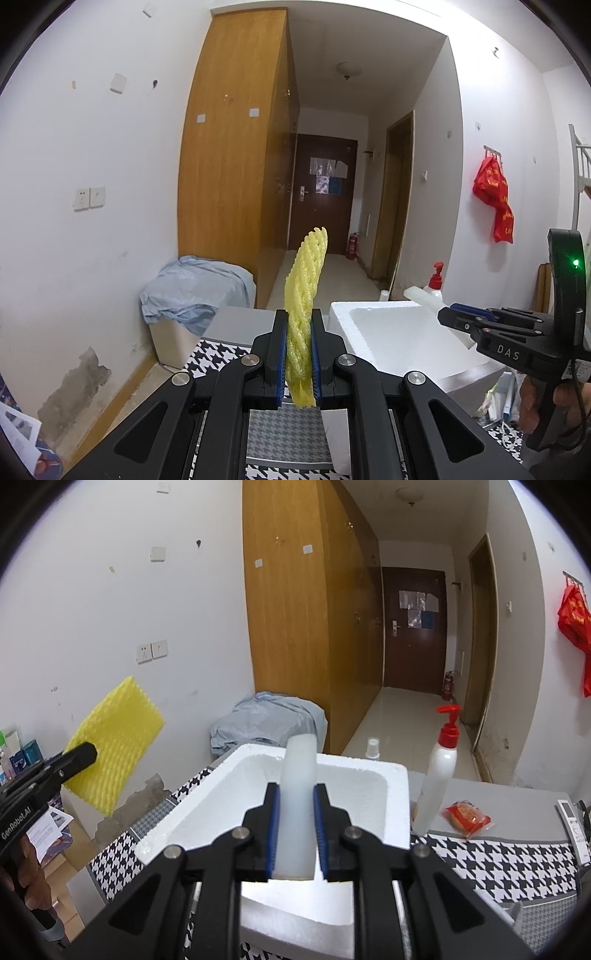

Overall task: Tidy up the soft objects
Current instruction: 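Open the right gripper to drop the white foam bar into the box, then lower the yellow sleeve into the box and open the left gripper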

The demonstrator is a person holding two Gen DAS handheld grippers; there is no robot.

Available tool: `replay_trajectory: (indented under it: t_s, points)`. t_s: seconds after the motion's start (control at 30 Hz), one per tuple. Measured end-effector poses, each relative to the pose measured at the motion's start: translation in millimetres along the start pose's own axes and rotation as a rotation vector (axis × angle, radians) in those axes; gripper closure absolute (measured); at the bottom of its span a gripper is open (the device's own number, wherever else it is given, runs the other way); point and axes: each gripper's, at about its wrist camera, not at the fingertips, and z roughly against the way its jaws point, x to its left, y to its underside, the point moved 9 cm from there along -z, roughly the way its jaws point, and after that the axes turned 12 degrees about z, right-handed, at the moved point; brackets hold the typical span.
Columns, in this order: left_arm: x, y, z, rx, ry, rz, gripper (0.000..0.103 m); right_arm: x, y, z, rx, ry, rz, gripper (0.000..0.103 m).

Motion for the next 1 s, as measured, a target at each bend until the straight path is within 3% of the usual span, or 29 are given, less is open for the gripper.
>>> replay_trajectory:
  t_s: [0.1, 0.13, 0.17, 0.37, 1.0]
  points:
    - [1.1, -1.1, -0.8, 0.0, -0.006, 0.002, 0.091, 1.2, -1.0, -2.4, 0.003, -0.001, 0.003, 0.06]
    - [1.0, -1.6, -1.2, -0.001, -0.006, 0.002, 0.091, 2.9, -1.0, -3.0, 0.005, -0.007, 0.011, 0.035]
    - [1.2, -2.4, -1.3, -0.004, -0.008, 0.003, 0.091, 4.6, -1.7, -1.8, -0.003, -0.015, 0.015, 0.018]
    - [-4.6, -3.1, -0.9, -0.006, -0.003, -0.001, 0.091, 0.9, -3.1, 6.2, -0.031, -0.034, -0.018, 0.007]
    - [-25.5, -4.8, -4.6, 0.006, 0.032, -0.011, 0.091, -17.1, 4.0, 33.8, -0.059, 0.004, -0.042, 0.0]
